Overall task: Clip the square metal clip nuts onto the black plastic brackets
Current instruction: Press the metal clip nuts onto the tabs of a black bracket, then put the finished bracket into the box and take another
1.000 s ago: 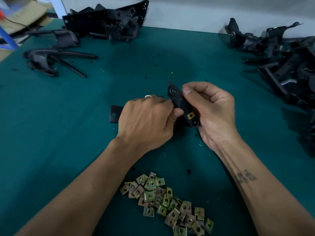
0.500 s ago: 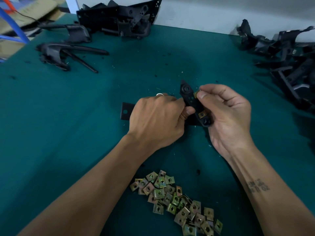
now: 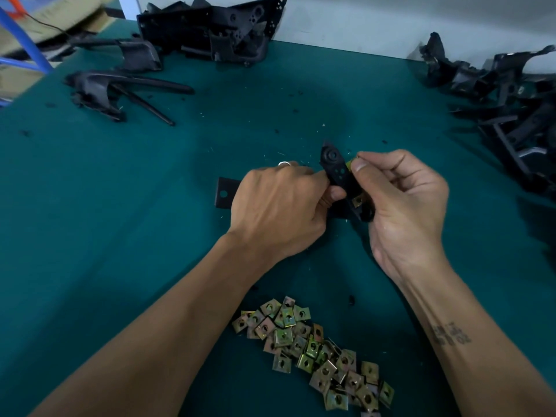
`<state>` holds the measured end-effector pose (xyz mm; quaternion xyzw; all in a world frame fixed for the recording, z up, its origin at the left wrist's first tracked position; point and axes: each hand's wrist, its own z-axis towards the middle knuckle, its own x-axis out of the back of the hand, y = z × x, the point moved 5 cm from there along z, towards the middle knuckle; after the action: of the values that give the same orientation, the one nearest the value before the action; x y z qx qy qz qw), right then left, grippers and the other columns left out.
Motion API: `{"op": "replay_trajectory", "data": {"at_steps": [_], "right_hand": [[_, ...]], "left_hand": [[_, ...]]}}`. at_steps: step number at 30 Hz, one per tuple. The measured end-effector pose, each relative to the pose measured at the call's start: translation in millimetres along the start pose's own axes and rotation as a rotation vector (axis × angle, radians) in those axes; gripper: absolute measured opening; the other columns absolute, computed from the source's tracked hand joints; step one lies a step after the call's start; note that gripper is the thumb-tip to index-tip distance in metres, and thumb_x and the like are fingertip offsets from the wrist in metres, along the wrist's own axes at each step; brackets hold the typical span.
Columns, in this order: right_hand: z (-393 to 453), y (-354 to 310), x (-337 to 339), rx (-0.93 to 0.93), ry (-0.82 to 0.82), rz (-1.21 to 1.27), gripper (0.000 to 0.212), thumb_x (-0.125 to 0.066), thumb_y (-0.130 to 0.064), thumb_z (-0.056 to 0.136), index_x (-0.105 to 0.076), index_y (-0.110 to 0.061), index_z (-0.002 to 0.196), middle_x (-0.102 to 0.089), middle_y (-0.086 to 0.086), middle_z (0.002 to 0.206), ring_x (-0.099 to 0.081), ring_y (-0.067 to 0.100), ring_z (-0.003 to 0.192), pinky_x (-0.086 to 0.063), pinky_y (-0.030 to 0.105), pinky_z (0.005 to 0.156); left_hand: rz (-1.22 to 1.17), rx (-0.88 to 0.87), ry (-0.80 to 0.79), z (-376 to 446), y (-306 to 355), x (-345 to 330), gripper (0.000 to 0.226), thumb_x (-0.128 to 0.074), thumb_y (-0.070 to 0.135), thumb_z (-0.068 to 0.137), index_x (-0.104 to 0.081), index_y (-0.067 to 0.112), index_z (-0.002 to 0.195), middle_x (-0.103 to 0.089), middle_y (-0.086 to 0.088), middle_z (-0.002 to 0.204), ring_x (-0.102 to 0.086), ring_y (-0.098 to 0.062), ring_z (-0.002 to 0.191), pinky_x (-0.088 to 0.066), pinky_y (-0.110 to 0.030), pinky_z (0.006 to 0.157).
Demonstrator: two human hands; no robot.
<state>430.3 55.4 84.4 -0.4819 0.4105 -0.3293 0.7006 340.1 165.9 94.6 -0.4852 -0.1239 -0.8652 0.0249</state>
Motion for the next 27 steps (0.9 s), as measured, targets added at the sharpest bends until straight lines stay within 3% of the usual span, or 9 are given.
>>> {"op": "replay_trajectory", "data": {"at_steps": [5, 9, 14, 20, 23, 25, 27], "right_hand": [[-3.2, 4.1, -3.0, -0.090, -0.014, 0.099, 0.016, -0.066, 0.007, 0.092, -0.069, -0.006, 0.082, -0.077, 0.012, 0.083, -0.072, 0.019, 0.074, -0.058, 0.029, 0.068], [-3.4, 5.9, -1.7, -0.128, -0.007, 0.131, 0.011, -0.067, 0.005, 0.091, -0.069, -0.003, 0.083, -0.074, 0.017, 0.084, -0.069, 0.027, 0.073, -0.057, 0.037, 0.069], [-4.5, 7.3, -2.5, -0.162, 0.013, 0.153, 0.011, -0.067, 0.006, 0.090, -0.069, -0.001, 0.082, -0.072, 0.020, 0.083, -0.067, 0.030, 0.067, -0.057, 0.035, 0.062], [-7.3, 9.9, -2.8, -0.134, 0.041, 0.112, 0.010, -0.067, 0.005, 0.089, -0.067, -0.002, 0.083, -0.070, 0.017, 0.082, -0.062, 0.030, 0.077, -0.052, 0.042, 0.074], [-9.3, 6.9, -5.6, -0.093, 0.062, 0.100, 0.006, -0.068, 0.001, 0.083, -0.068, -0.004, 0.079, -0.068, 0.020, 0.083, -0.060, 0.033, 0.081, -0.047, 0.050, 0.080], [-9.3, 7.0, -6.5, -0.097, 0.077, 0.128, 0.014, -0.064, 0.000, 0.083, -0.065, -0.006, 0.070, -0.063, 0.021, 0.080, -0.055, 0.034, 0.077, -0.045, 0.048, 0.072], [-9.6, 7.7, -7.5, -0.104, 0.088, 0.150, 0.023, -0.060, -0.001, 0.085, -0.059, -0.008, 0.063, -0.056, 0.022, 0.077, -0.048, 0.035, 0.072, -0.040, 0.047, 0.066]], "left_hand": [[-0.029, -0.006, 0.006, 0.3, 1.0, 2.4, 0.028, -0.033, 0.036, 0.093, -0.041, 0.022, 0.070, -0.064, -0.001, 0.069, -0.060, -0.031, 0.065, -0.025, -0.030, 0.051], [-0.009, 0.003, -0.014, -0.4, -0.2, 0.0, 0.032, -0.037, 0.034, 0.093, -0.054, 0.018, 0.072, -0.065, 0.000, 0.073, -0.061, -0.031, 0.069, -0.027, -0.031, 0.052], [-0.045, -0.007, -0.003, -0.4, 0.3, 0.3, 0.027, -0.038, 0.034, 0.094, -0.044, 0.021, 0.071, -0.066, -0.001, 0.074, -0.061, -0.032, 0.070, -0.027, -0.031, 0.053], [-0.045, -0.042, 0.026, -0.9, 2.7, 3.0, 0.029, -0.034, 0.040, 0.095, -0.038, 0.024, 0.071, -0.066, -0.001, 0.073, -0.061, -0.031, 0.069, -0.021, -0.031, 0.056], [-0.019, -0.036, 0.017, -1.4, 1.8, 2.1, 0.033, -0.037, 0.041, 0.096, -0.047, 0.022, 0.071, -0.065, 0.001, 0.074, -0.061, -0.030, 0.070, -0.021, -0.031, 0.056], [-0.012, -0.036, 0.018, -1.5, 1.6, 1.3, 0.031, -0.044, 0.038, 0.097, -0.050, 0.021, 0.072, -0.064, 0.001, 0.073, -0.060, -0.030, 0.069, -0.022, -0.031, 0.056], [-0.019, -0.036, 0.027, -1.5, 2.1, 2.3, 0.028, -0.047, 0.036, 0.096, -0.042, 0.024, 0.072, -0.063, 0.001, 0.072, -0.060, -0.030, 0.069, -0.023, -0.031, 0.056]]}}
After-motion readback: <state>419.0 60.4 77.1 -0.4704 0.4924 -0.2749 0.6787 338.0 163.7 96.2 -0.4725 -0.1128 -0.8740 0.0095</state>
